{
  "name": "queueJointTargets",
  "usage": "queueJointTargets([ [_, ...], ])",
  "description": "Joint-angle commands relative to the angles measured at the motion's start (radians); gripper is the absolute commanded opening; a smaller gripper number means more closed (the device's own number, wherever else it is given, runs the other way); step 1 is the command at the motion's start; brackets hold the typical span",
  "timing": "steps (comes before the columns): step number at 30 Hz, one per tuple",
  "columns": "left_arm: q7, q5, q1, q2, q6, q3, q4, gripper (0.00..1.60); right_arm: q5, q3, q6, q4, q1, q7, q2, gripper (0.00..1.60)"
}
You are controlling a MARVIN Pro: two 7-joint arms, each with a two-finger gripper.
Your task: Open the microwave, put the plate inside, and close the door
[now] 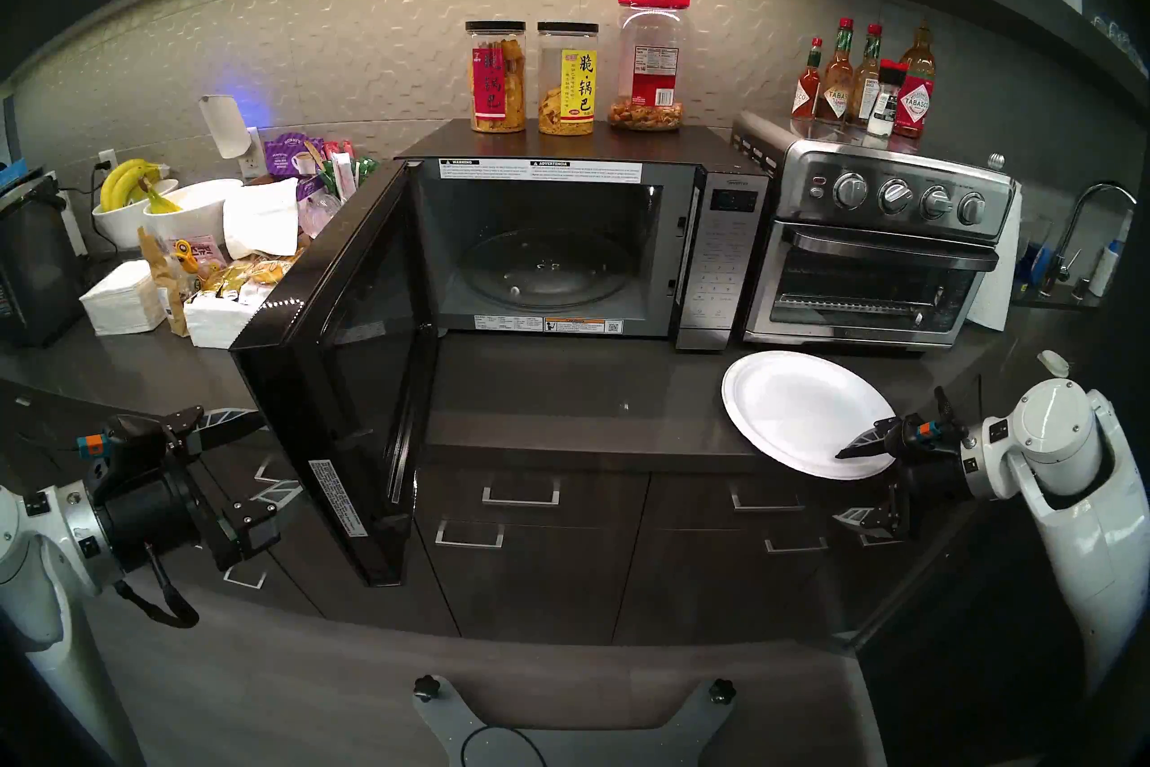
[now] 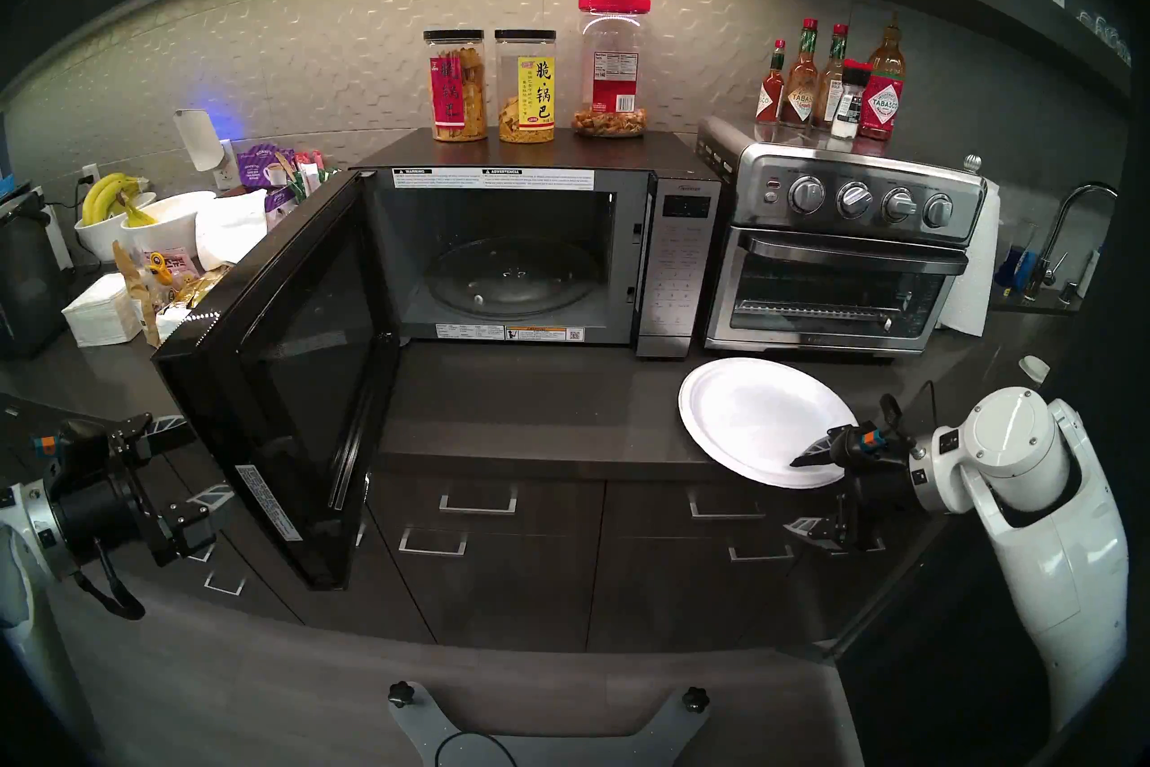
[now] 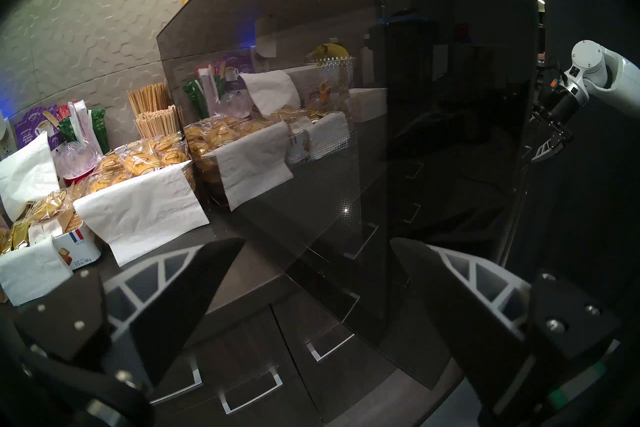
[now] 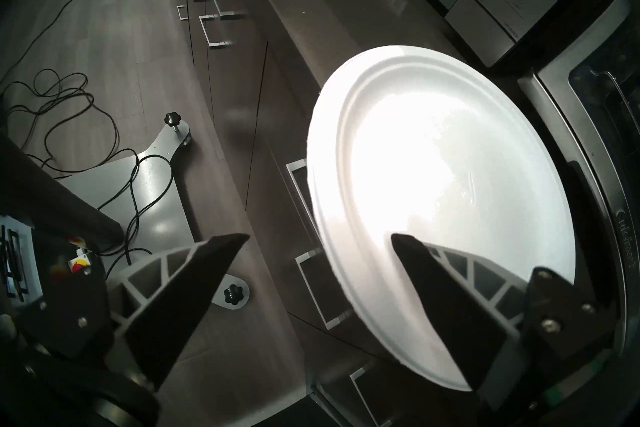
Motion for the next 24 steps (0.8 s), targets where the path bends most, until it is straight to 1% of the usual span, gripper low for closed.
queueJointTargets([
  [1, -0.007, -0.004, 0.003, 0.002, 0.002, 0.000, -0.009, 1.60, 0.000, 0.007, 0.001, -0.010, 0.018, -0.016, -0.005, 1.60],
  [8, -0.007, -0.004, 0.003, 0.003, 0.002, 0.000, -0.009, 1.60, 0.000, 0.008, 0.000, -0.011, 0.016, -0.023, -0.010, 1.60],
  [9, -0.007, -0.004, 0.003, 0.003, 0.002, 0.000, -0.009, 1.60, 0.000, 0.009, 0.000, -0.011, 0.016, -0.024, -0.010, 1.54],
  [10, -0.007, -0.004, 0.003, 0.003, 0.002, 0.000, -0.009, 1.60, 0.000, 0.009, 0.000, -0.010, 0.016, -0.024, -0.010, 1.53],
  [14, -0.007, -0.004, 0.003, 0.003, 0.002, 0.000, -0.009, 1.60, 0.001, 0.011, 0.000, -0.010, 0.015, -0.025, -0.010, 1.54],
  [17, -0.007, -0.004, 0.003, 0.003, 0.002, 0.000, -0.009, 1.60, -0.001, 0.009, 0.000, -0.009, 0.016, -0.027, -0.010, 1.52],
  [18, -0.007, -0.004, 0.003, 0.003, 0.002, 0.000, -0.009, 1.60, -0.001, 0.009, 0.000, -0.008, 0.016, -0.027, -0.010, 1.49],
  [20, -0.007, -0.004, 0.003, 0.003, 0.002, 0.000, -0.009, 1.60, -0.001, 0.009, 0.000, -0.008, 0.016, -0.028, -0.010, 1.35],
  [21, -0.007, -0.004, 0.003, 0.003, 0.002, 0.000, -0.009, 1.60, -0.001, 0.008, -0.001, -0.008, 0.016, -0.028, -0.010, 1.24],
  [23, -0.007, -0.004, 0.003, 0.003, 0.002, 0.000, -0.009, 1.60, 0.000, 0.008, -0.002, -0.007, 0.016, -0.028, -0.010, 1.15],
  [24, -0.007, -0.004, 0.003, 0.003, 0.002, 0.000, -0.009, 1.60, 0.000, 0.008, -0.002, -0.007, 0.015, -0.028, -0.010, 1.14],
])
